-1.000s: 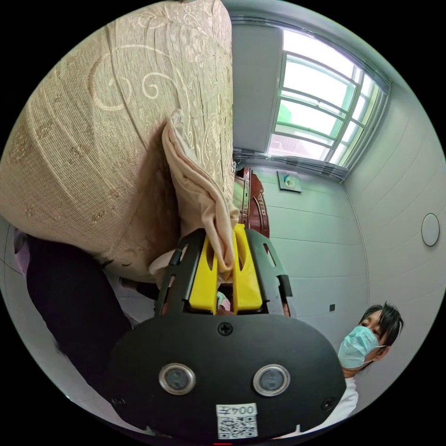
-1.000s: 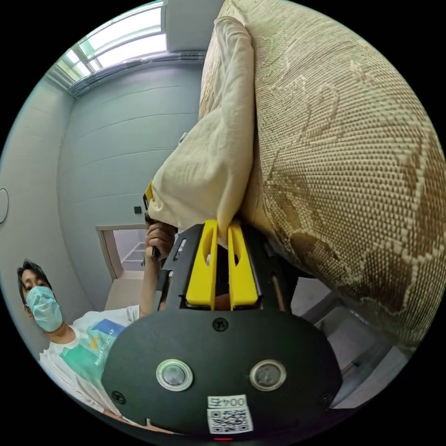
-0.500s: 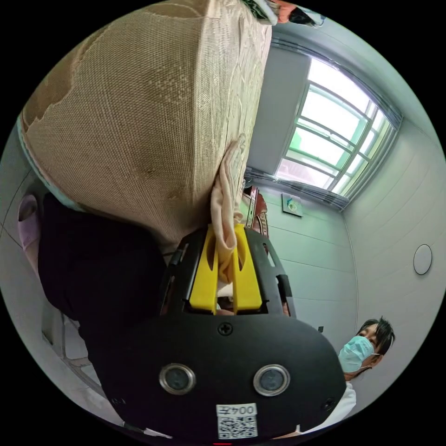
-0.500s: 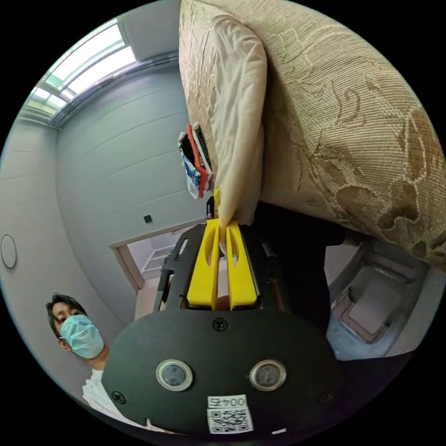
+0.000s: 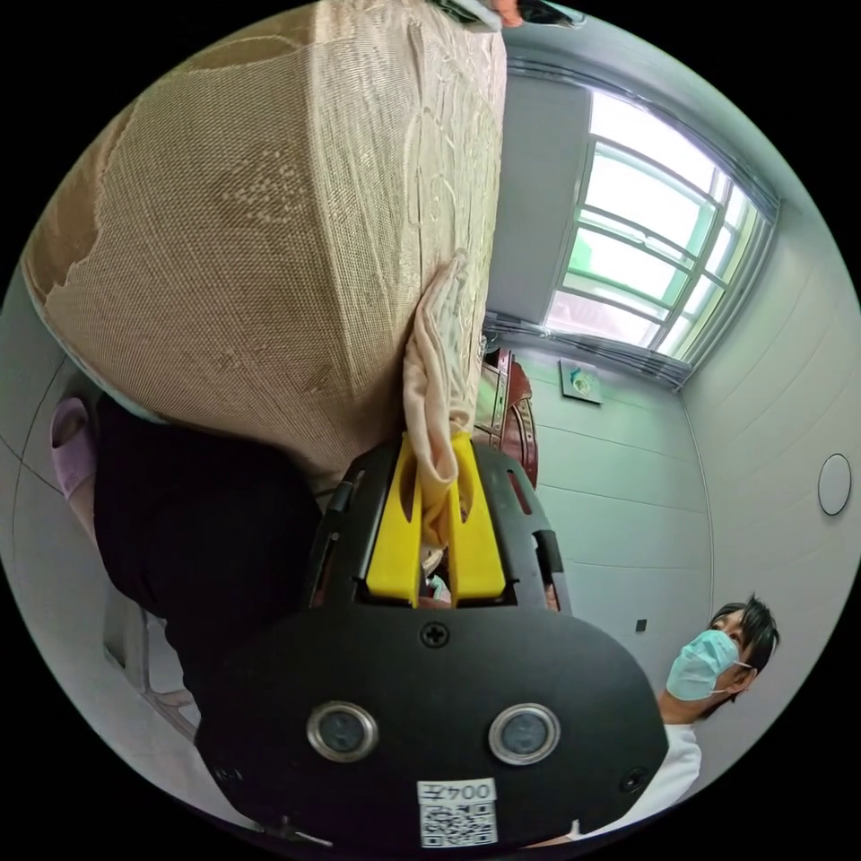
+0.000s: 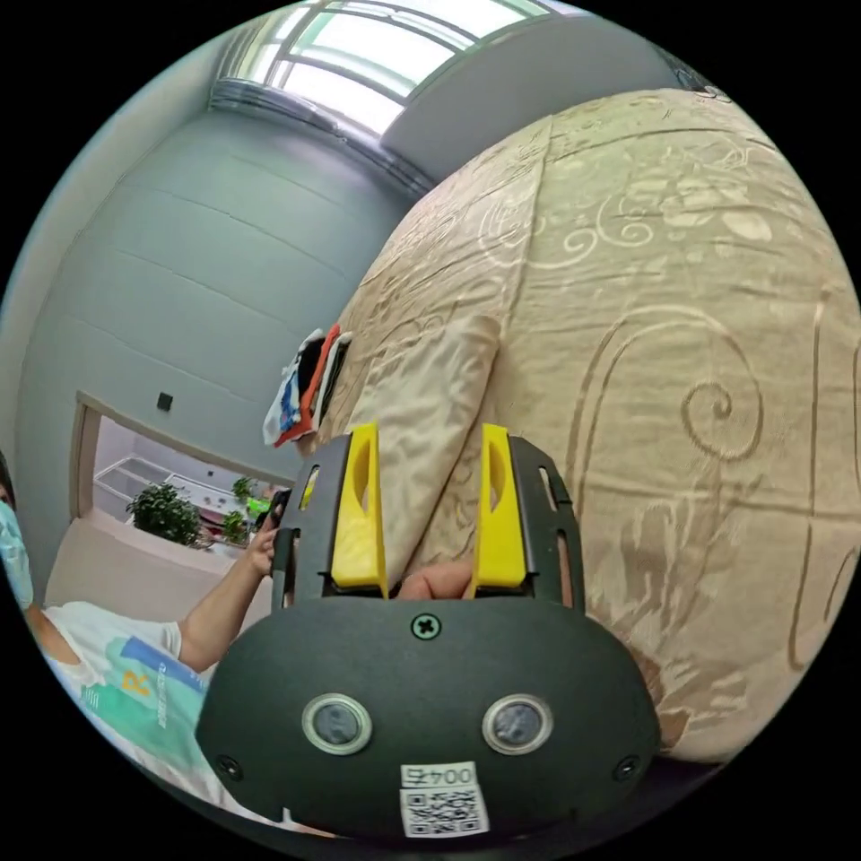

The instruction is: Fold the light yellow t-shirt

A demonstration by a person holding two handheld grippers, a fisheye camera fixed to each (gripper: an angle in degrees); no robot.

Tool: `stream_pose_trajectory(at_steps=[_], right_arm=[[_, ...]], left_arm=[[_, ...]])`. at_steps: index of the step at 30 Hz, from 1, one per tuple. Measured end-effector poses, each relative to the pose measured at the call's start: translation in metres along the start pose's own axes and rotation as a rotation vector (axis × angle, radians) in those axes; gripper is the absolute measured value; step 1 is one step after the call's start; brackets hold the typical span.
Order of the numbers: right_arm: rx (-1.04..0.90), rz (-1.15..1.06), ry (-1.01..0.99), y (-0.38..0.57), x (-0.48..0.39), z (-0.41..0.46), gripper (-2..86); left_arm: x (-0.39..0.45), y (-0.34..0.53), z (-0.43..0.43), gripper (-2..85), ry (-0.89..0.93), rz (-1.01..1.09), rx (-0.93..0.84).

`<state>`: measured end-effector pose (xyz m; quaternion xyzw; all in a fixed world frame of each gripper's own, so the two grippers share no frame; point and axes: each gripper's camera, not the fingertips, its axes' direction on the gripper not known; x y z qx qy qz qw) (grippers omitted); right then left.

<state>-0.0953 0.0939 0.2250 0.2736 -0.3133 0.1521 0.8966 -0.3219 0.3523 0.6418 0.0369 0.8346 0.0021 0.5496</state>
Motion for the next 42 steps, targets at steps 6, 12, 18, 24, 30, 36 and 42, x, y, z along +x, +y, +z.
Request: stream_pose_trajectory(at_steps=[6,12,18,24,30,36,42], right_arm=[[0.062,0.034,0.110,-0.061,-0.024,0.043,16.9],[0.073,-0.041,0.242,-0.073,-0.088,0.074,18.3],[-0.003,-0.233,0.470,-0.089,-0.164,0.095,13.7],[-0.011,0.025,0.208,-0.124,-0.139,0.071,10.5],[-0.019,0.142,-0.051,-0.148,-0.124,0.060,9.7],[-0.116,0.063,-0.025,-0.184,-0.179,0.058,5.3],[-0.100,-0.186,0.113,-0.218,-0.296,0.023,5.1]], left_arm=[[0.012,0.007,0.004,5.4,-0.020,0.020,0.010],[0.021,0.016,0.009,5.4,-0.014,0.017,0.018],[0.029,0.027,0.014,5.5,-0.002,0.021,0.021],[0.035,0.037,0.017,5.5,-0.002,0.020,0.010],[0.041,0.049,0.022,5.5,0.000,0.025,0.006],[0.059,0.068,0.027,5.5,-0.021,0.050,0.020],[0.114,0.088,0.031,5.7,-0.095,0.189,0.008]])
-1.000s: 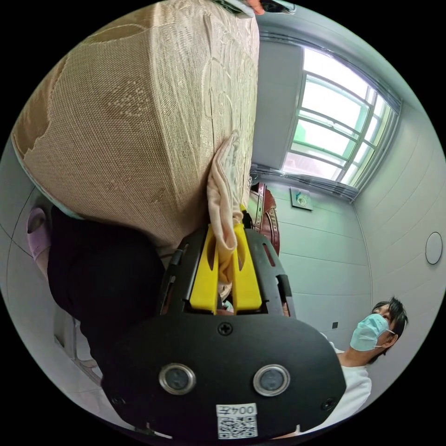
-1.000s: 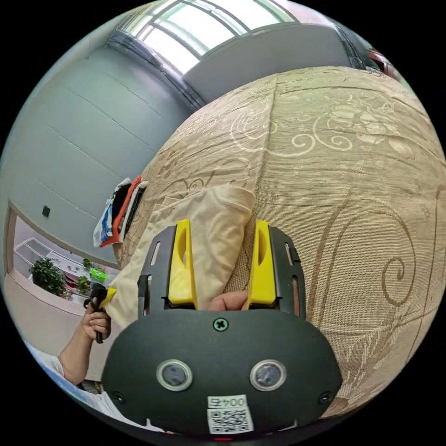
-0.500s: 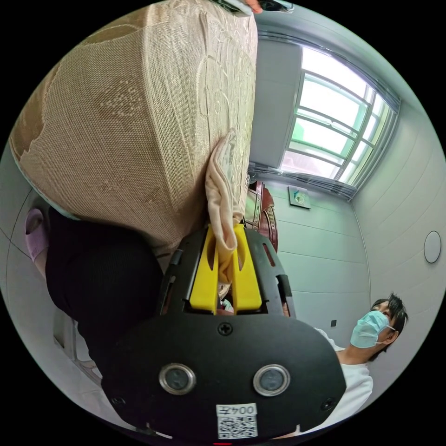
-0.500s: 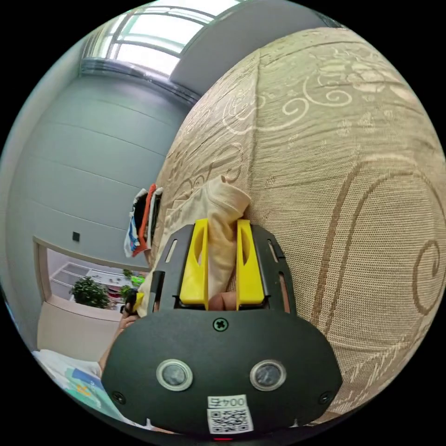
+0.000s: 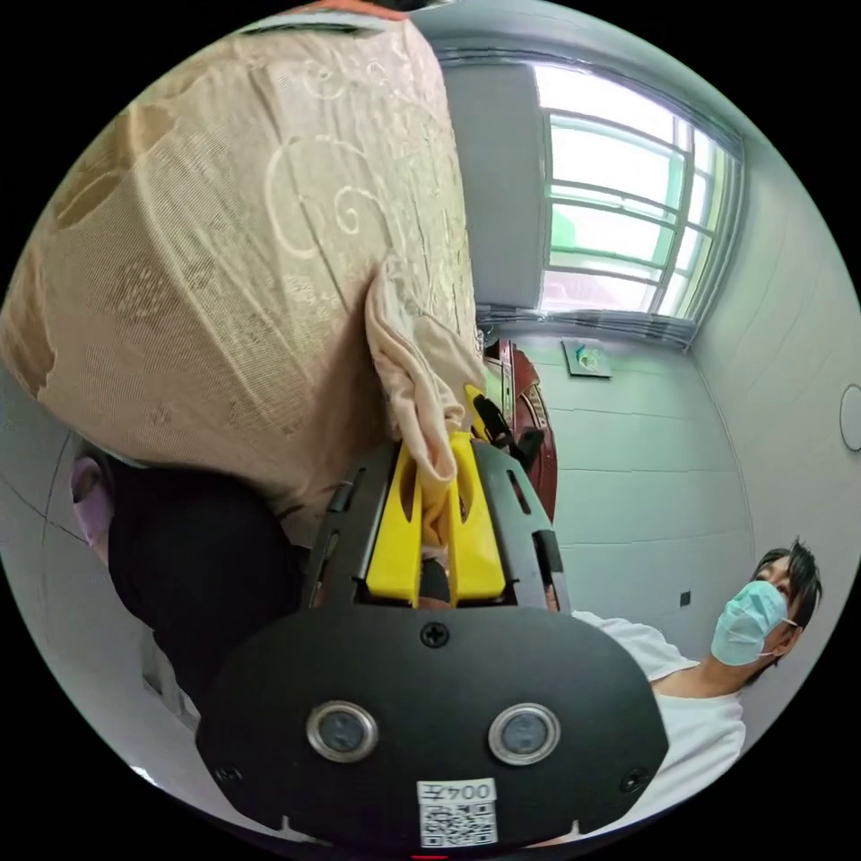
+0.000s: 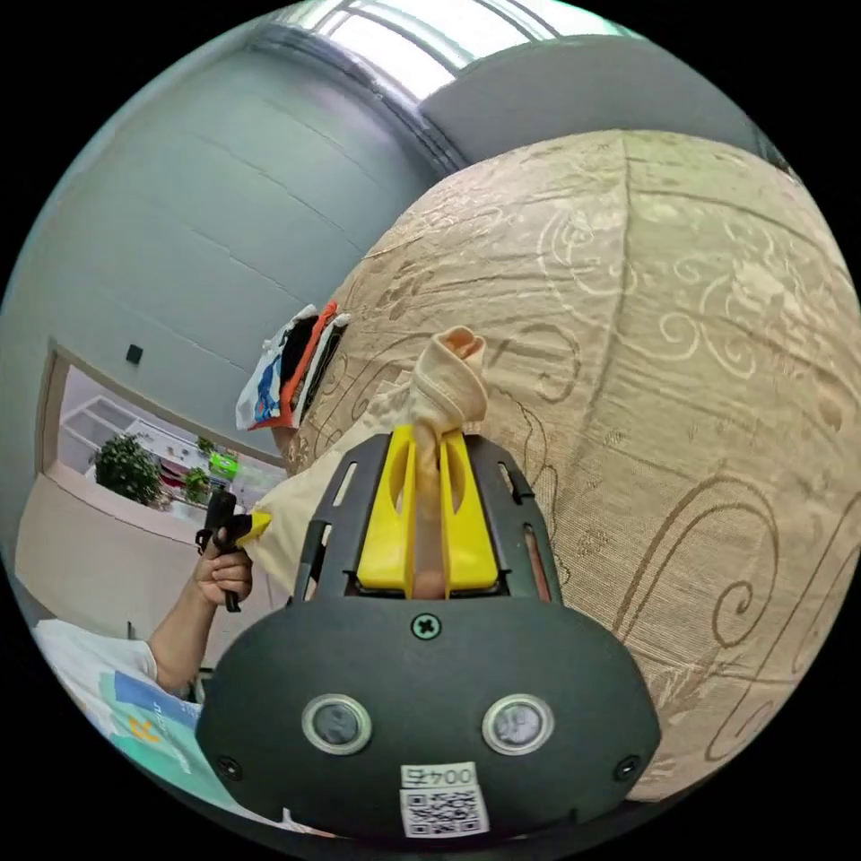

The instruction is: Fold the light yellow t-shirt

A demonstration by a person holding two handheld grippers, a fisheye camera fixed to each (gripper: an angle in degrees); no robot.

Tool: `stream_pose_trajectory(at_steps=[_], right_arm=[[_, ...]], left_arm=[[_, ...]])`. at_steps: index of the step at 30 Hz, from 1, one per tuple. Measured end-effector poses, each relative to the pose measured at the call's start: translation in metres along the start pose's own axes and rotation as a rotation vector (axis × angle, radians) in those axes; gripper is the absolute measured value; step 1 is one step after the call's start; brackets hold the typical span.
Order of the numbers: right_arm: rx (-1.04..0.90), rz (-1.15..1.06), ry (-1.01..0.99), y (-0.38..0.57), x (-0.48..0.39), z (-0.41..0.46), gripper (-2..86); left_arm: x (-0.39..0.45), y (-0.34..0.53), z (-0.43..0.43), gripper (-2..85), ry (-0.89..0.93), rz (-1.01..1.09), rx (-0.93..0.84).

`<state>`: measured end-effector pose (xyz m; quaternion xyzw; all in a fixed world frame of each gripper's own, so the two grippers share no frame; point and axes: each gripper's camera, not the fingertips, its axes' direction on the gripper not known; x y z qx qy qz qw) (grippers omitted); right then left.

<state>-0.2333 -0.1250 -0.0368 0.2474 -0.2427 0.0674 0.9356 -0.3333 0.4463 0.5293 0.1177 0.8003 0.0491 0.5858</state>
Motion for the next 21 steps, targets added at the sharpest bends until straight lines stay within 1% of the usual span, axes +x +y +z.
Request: stream_pose_trajectory(at_steps=[2,5,10,16,21], right_arm=[[-0.002,-0.104,0.045,-0.022,-0.048,-0.018,5.1],[-0.004,-0.199,0.072,-0.049,-0.104,-0.037,5.1],[0.020,-0.321,0.032,-0.098,-0.191,-0.055,5.1],[0.047,-0.436,-0.063,-0.183,-0.297,-0.037,5.1],[0.109,-0.506,-0.165,-0.263,-0.376,-0.002,5.1]], left_arm=[[0.021,0.004,-0.005,5.7,0.000,0.047,0.007],[0.055,0.014,-0.022,5.7,-0.003,0.120,0.031],[0.098,0.034,-0.076,5.7,0.016,0.204,0.113],[0.144,0.035,-0.183,5.7,-0.018,0.307,0.260],[0.180,0.009,-0.287,5.7,-0.106,0.409,0.413]])
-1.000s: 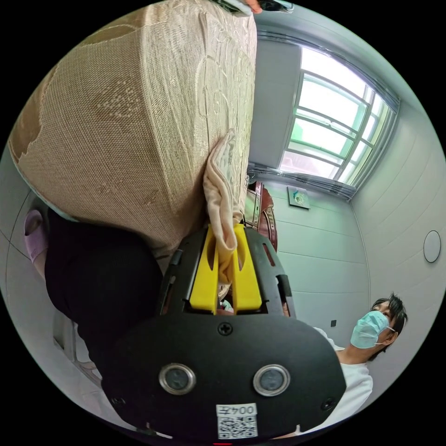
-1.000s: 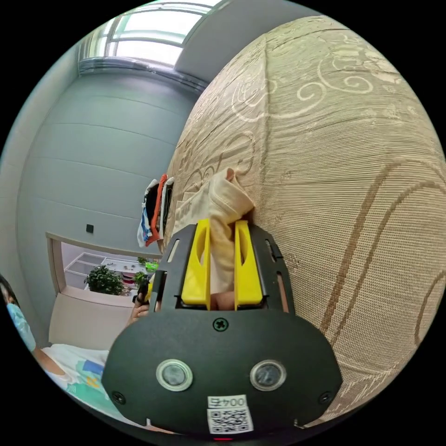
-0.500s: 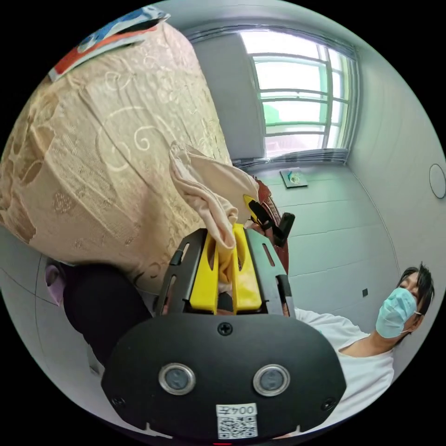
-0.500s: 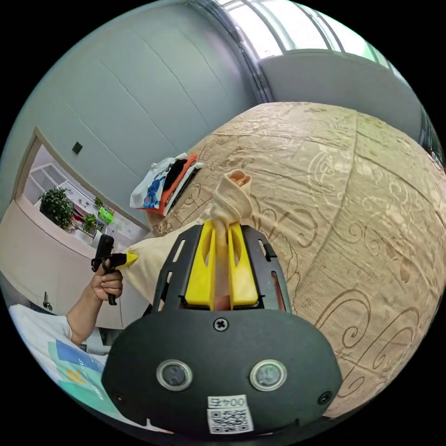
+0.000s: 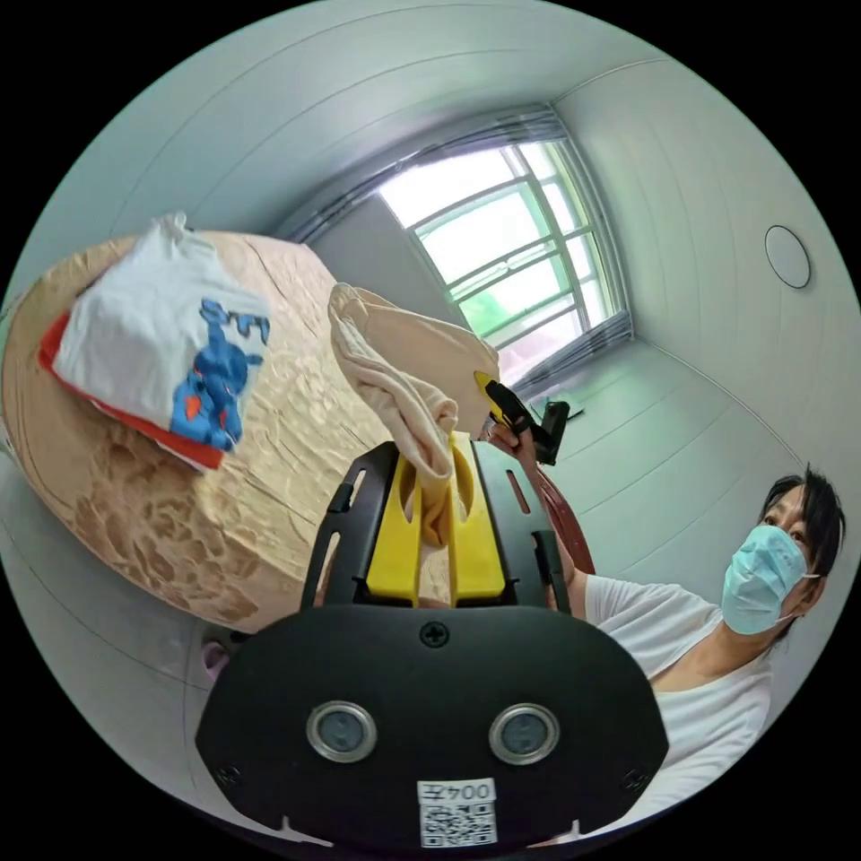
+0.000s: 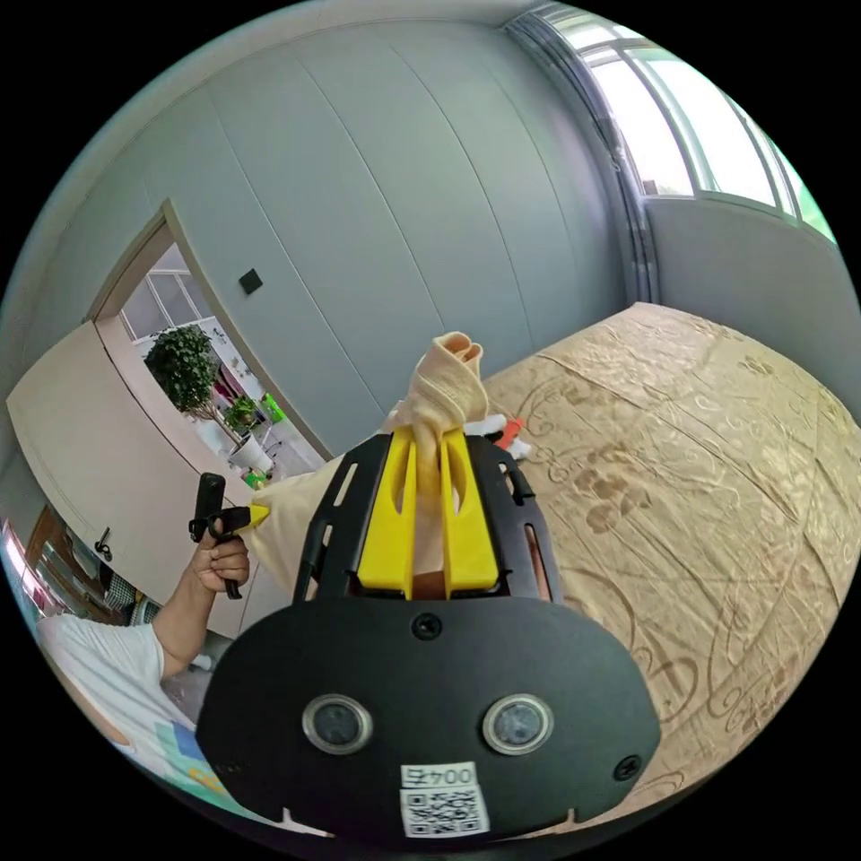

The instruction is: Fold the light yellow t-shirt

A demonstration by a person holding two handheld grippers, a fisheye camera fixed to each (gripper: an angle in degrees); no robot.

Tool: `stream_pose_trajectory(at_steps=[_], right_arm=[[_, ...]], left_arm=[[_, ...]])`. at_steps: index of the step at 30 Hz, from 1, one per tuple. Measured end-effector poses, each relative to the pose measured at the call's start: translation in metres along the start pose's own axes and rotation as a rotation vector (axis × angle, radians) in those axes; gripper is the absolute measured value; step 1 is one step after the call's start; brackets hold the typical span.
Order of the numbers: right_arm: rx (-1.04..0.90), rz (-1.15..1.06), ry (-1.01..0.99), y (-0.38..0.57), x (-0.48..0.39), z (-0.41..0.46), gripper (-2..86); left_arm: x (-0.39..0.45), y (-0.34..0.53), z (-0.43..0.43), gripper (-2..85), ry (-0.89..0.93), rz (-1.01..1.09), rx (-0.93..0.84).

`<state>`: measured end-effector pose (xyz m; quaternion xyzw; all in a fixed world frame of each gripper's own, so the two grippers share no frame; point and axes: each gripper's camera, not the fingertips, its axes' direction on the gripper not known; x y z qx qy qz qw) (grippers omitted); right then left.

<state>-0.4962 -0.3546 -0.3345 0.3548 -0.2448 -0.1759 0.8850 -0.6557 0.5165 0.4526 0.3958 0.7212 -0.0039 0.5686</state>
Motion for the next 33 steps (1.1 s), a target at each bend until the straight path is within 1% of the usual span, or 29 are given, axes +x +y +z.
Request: stream_pose_trajectory(at_steps=[4,6,7,8,9,10,12,13,14,15,16,19,20,21,22,23,24,25,26,27,28,29,30,31,33], right_arm=[[0.019,-0.027,-0.022,-0.079,-0.003,0.077,5.5],[-0.042,0.030,-0.002,-0.105,0.010,0.128,6.5],[-0.141,0.085,0.052,-0.114,0.023,0.166,7.8],[-0.267,0.160,0.126,-0.113,0.039,0.202,8.2],[-0.316,0.194,0.164,-0.108,0.046,0.215,8.4],[-0.348,0.230,0.196,-0.095,0.053,0.229,8.6],[-0.319,0.223,0.106,-0.070,0.056,0.231,9.3],[-0.315,0.209,0.016,-0.053,0.056,0.229,9.6],[-0.316,0.183,-0.054,-0.035,0.055,0.227,9.5],[-0.318,0.170,-0.079,-0.027,0.054,0.226,9.0],[-0.304,0.147,-0.106,-0.011,0.051,0.221,8.2],[-0.243,0.081,-0.202,0.019,0.039,0.212,6.6],[-0.233,0.068,-0.245,0.029,0.033,0.213,6.3],[-0.234,0.058,-0.263,0.033,0.029,0.215,6.1],[-0.245,0.031,-0.288,0.042,0.020,0.221,5.8],[-0.265,0.003,-0.295,0.050,0.009,0.229,5.4],[-0.281,-0.014,-0.293,0.055,0.004,0.233,5.4],[-0.325,-0.058,-0.260,0.065,-0.006,0.245,5.2],[-0.398,-0.086,-0.190,0.078,-0.010,0.260,4.8],[-0.450,-0.085,-0.146,0.085,-0.009,0.269,4.6],[-0.516,-0.045,-0.068,0.099,0.001,0.282,2.1],[-0.495,-0.004,-0.093,0.109,0.011,0.280,0.6],[-0.488,0.022,-0.114,0.112,0.015,0.277,0.3],[-0.480,0.056,-0.136,0.117,0.020,0.271,0.0],[-0.450,0.040,-0.142,0.123,0.019,0.255,-0.1]], left_arm=[[-0.024,-0.041,-0.041,5.7,-0.066,0.023,0.083],[-0.075,-0.064,-0.057,6.3,-0.079,-0.068,0.127],[-0.092,-0.069,-0.059,6.5,-0.083,-0.105,0.133],[-0.128,-0.075,-0.064,7.1,-0.103,-0.174,0.152],[-0.166,-0.076,-0.068,8.1,-0.116,-0.261,0.161],[-0.185,-0.076,-0.071,8.8,-0.117,-0.302,0.165],[-0.235,-0.060,-0.091,10.6,-0.156,-0.433,0.235],[-0.241,-0.053,-0.097,10.4,-0.138,-0.439,0.272],[-0.247,-0.041,-0.110,9.9,-0.069,-0.426,0.344],[-0.250,-0.029,-0.121,9.5,-0.027,-0.408,0.389],[-0.250,-0.023,-0.128,9.3,-0.029,-0.403,0.405],[-0.231,0.005,-0.156,6.0,-0.096,-0.357,0.533],[-0.213,0.007,-0.158,4.5,-0.102,-0.288,0.572],[-0.197,0.001,-0.149,3.1,-0.071,-0.201,0.560],[-0.190,-0.004,-0.141,2.7,-0.048,-0.160,0.535],[-0.179,-0.018,-0.122,1.9,-0.023,-0.096,0.462],[-0.174,-0.030,-0.103,1.5,-0.047,-0.050,0.396],[-0.173,-0.036,-0.093,1.2,-0.078,-0.031,0.369],[-0.181,-0.045,-0.076,1.0,-0.163,-0.028,0.313],[-0.202,-0.051,-0.064,0.8,-0.265,-0.085,0.270],[-0.217,-0.051,-0.062,0.8,-0.313,-0.134,0.259],[-0.247,-0.046,-0.063,0.7,-0.326,-0.218,0.256],[-0.276,-0.035,-0.067,0.8,-0.218,-0.296,0.292],[-0.287,-0.029,-0.069,0.7,-0.165,-0.322,0.325],[-0.299,-0.012,-0.072,0.5,-0.060,-0.311,0.424]])
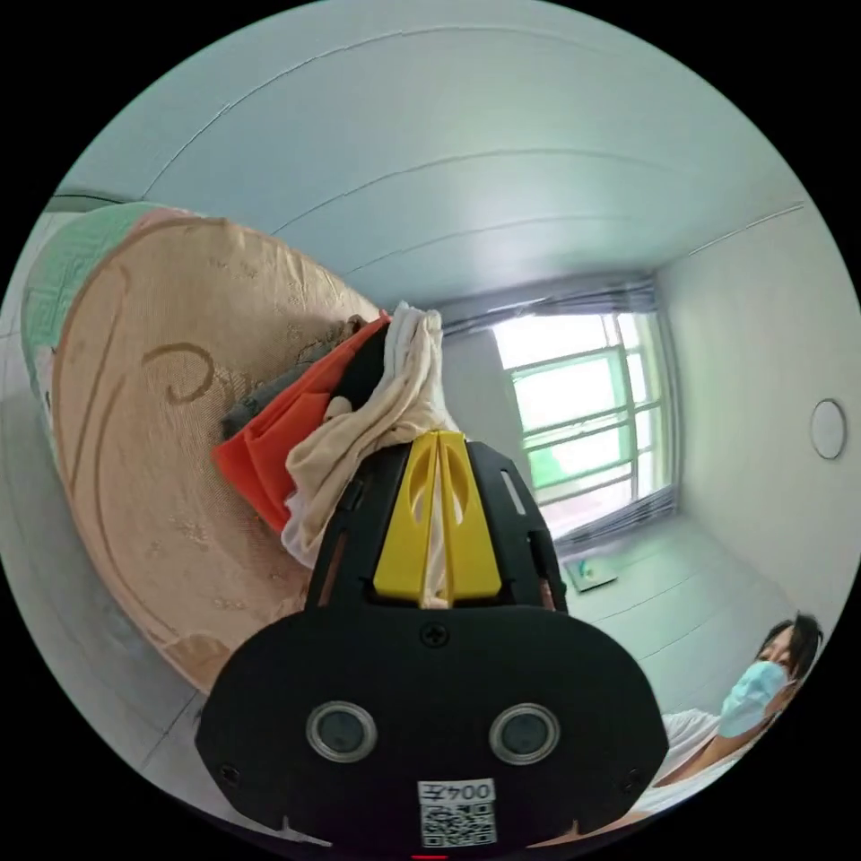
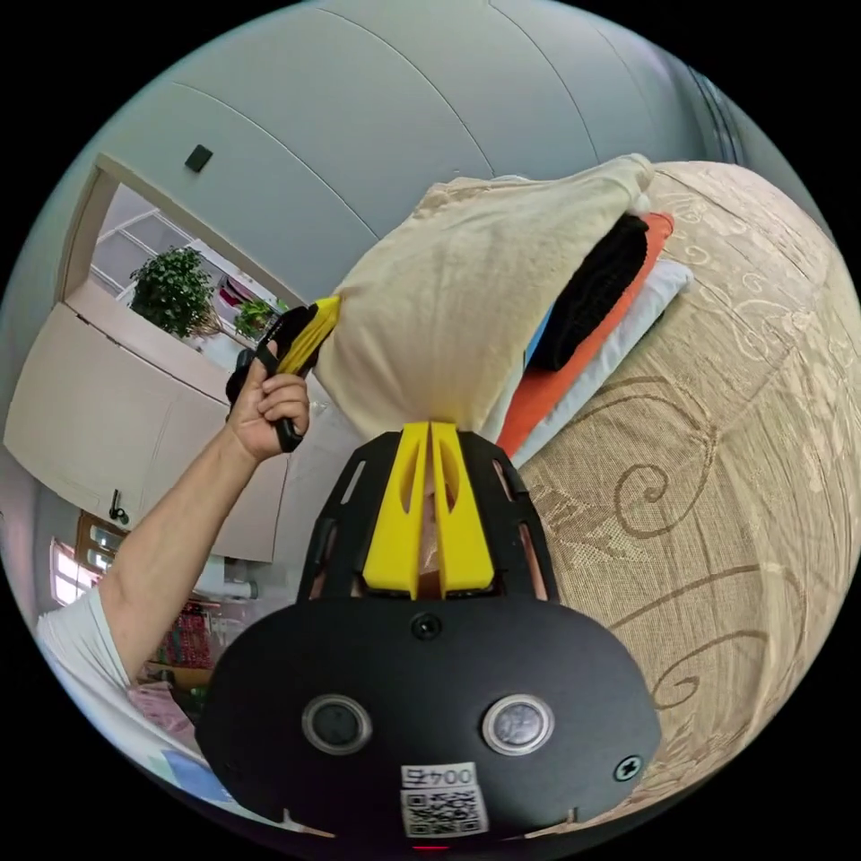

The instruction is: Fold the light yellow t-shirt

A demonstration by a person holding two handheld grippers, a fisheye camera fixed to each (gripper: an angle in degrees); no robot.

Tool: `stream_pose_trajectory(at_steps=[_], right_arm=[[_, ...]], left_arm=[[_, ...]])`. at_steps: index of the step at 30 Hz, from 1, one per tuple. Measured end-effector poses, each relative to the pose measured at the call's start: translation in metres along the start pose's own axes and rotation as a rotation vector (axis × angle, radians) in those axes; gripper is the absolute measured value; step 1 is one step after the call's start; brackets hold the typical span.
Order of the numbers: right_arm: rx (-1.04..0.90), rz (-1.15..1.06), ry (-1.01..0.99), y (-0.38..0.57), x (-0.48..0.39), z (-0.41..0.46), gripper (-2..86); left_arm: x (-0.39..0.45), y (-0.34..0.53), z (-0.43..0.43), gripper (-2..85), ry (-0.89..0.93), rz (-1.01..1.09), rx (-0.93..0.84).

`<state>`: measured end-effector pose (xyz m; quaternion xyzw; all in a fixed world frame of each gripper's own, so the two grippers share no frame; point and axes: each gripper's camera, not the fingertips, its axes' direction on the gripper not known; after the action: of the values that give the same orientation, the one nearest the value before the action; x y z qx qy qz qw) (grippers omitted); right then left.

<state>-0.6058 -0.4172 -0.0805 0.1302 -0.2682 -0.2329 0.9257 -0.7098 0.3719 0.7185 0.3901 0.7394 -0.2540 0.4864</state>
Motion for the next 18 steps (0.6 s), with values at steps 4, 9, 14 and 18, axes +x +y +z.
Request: stream_pose_trajectory(at_steps=[4,9,14,18], right_arm=[[0.120,-0.019,-0.064,0.058,0.003,-0.050,-0.3],[0.207,0.078,-0.024,0.177,0.030,-0.122,-0.7],[0.225,0.271,0.243,0.362,0.058,-0.221,-0.7],[0.149,0.485,0.507,0.500,0.067,-0.266,-0.7]], left_arm=[[0.001,0.025,-0.017,0.2,0.316,0.110,0.201],[-0.027,0.065,-0.009,0.2,0.105,0.023,0.146],[0.044,0.141,0.033,0.3,0.031,0.304,-0.087],[0.087,0.263,0.103,0.3,0.032,0.436,-0.367]])
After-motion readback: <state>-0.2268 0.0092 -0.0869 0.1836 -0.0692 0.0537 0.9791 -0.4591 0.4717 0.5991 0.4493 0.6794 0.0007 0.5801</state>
